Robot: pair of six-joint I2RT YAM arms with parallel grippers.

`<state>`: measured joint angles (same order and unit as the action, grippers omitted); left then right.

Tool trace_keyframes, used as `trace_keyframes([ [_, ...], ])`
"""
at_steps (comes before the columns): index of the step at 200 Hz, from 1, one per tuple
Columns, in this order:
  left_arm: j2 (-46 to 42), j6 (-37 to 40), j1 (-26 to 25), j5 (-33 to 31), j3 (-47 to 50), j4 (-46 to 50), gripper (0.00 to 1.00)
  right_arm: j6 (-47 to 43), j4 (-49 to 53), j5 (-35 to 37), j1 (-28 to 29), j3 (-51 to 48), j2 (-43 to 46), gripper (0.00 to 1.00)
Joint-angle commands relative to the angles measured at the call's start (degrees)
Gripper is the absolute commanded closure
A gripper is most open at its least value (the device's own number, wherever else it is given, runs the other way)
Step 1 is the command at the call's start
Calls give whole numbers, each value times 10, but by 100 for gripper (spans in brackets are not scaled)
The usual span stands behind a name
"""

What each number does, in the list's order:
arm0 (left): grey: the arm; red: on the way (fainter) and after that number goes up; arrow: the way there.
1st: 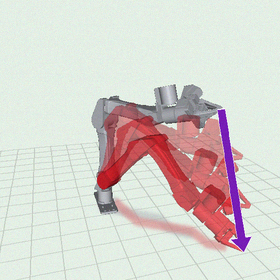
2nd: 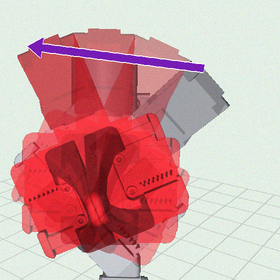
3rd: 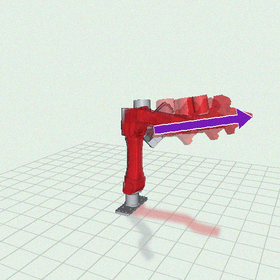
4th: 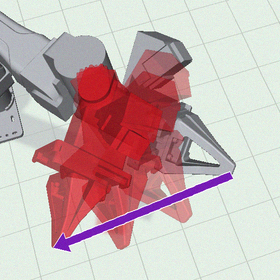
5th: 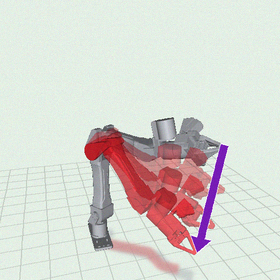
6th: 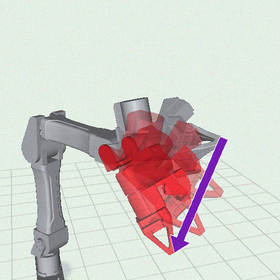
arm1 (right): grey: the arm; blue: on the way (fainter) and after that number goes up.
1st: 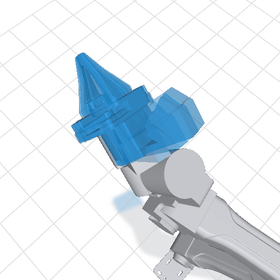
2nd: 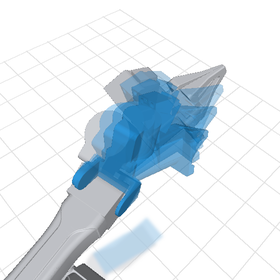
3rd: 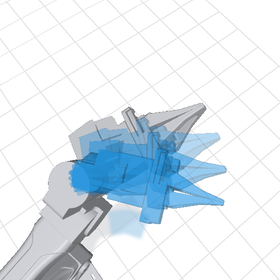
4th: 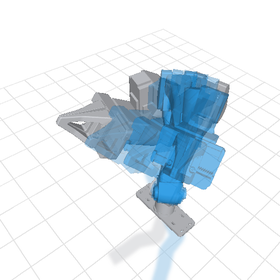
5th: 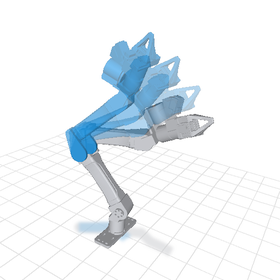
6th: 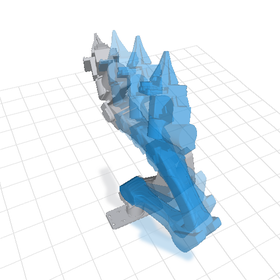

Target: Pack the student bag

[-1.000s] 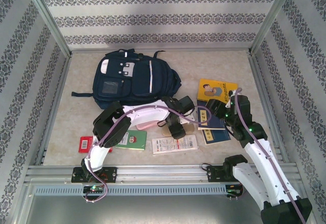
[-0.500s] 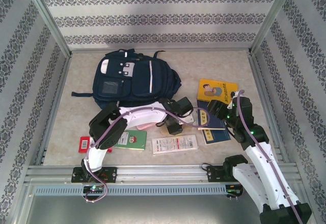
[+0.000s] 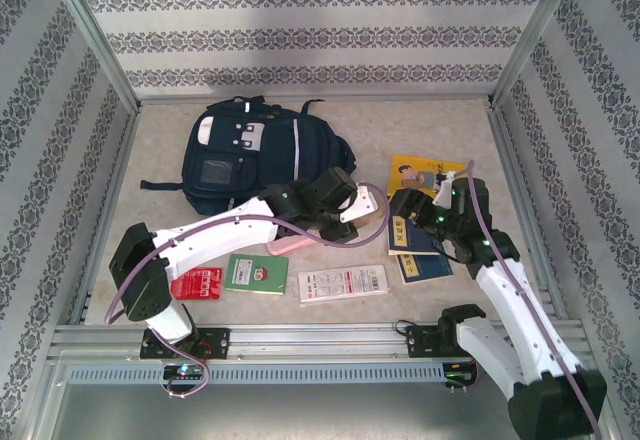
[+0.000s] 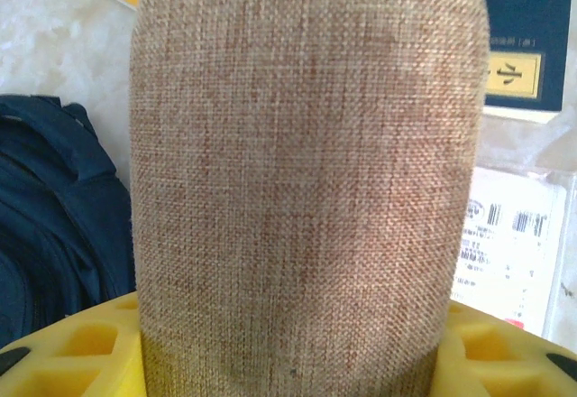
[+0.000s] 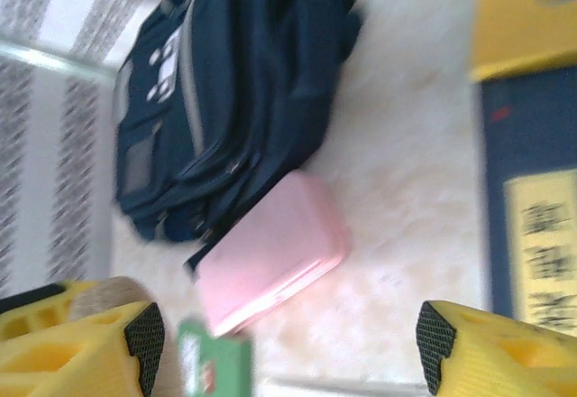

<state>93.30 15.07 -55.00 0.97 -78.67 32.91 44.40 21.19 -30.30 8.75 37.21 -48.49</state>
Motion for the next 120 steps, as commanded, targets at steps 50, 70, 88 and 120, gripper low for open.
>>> trace_keyframes([
  [50, -55, 36, 6, -11, 40, -29, 77, 42, -52, -242, 36, 23, -36, 26],
  [70, -64, 36, 6, -9, 50, -40, 77, 33, -40, -234, 49, 26, -51, 27],
  [88, -75, 35, 6, -1, 59, -52, 78, 48, -66, -237, 58, 17, -61, 31],
  [120, -88, 40, 6, 11, 70, -63, 78, 61, -99, -247, 85, 17, -85, 37],
])
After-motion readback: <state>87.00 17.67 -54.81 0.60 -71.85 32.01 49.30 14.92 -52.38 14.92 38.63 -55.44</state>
